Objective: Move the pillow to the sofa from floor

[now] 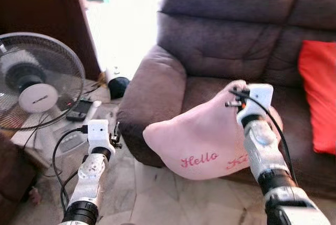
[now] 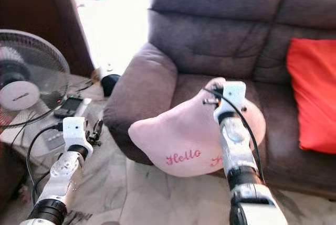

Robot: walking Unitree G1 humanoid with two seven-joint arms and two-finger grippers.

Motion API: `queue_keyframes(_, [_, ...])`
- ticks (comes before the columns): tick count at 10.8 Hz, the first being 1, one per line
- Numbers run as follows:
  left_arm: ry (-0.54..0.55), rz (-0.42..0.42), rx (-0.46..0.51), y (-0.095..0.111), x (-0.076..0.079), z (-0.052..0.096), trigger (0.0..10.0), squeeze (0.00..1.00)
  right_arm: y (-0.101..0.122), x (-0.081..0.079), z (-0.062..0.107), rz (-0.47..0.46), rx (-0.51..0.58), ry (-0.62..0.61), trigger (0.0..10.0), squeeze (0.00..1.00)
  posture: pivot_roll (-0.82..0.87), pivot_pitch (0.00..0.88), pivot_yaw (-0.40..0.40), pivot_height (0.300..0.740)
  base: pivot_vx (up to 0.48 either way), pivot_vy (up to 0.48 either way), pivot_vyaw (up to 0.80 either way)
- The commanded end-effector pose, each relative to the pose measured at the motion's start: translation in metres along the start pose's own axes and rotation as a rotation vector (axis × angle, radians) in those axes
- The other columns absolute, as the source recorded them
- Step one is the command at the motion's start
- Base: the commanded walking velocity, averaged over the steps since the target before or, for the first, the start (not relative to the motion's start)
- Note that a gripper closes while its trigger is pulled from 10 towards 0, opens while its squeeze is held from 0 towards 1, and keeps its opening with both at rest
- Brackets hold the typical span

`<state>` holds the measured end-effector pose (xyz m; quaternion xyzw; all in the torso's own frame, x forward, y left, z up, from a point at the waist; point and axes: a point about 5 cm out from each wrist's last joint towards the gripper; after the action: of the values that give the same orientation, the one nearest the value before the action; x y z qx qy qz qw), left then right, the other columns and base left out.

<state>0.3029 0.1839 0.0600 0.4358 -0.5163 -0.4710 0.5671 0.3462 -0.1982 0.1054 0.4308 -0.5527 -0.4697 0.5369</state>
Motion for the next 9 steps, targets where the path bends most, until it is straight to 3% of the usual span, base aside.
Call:
queue_keyframes(1, [-0.016, -0.011, 0.041, 0.009, -0.001, -0.001, 10.0, 0.00, 0.015, 0.002, -0.001, -0.003, 0.064, -0.023, 10.0, 0.00, 0.06, 0.000, -0.021, 0.740, 0.000, 0.000, 0.00])
queue_keyframes(6, [-0.060, -0.035, 0.059, 0.019, 0.004, -0.007, 10.0, 0.00, 0.014, -0.005, 0.006, 0.015, 0.067, -0.030, 10.0, 0.00, 0.06, 0.000, -0.008, 0.740, 0.000, 0.000, 0.00])
queue_keyframes(8, [-0.052, -0.038, 0.064, 0.020, 0.004, -0.007, 10.0, 0.00, 0.016, -0.006, 0.006, 0.062, 0.077, -0.021, 10.0, 0.00, 0.07, 0.000, -0.014, 0.740, 0.270, 0.000, 0.72])
queue_keyframes(9, [-0.045, -0.041, 0.066, 0.021, 0.003, -0.007, 10.0, 0.00, 0.018, -0.005, 0.005, 0.031, 0.075, -0.031, 10.0, 0.00, 0.07, 0.000, -0.015, 0.740, 0.300, 0.000, 0.00])
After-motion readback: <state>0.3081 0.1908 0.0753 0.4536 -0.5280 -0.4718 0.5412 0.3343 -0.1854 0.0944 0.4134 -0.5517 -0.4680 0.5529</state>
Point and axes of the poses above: a point about 5 cm out from each wrist's last joint towards the gripper, its own z axis pointing back from the gripper into the wrist, its own y axis along the axis of the wrist's last joint, x = y × z, and after that the axes turned 10 degrees about z, right-handed
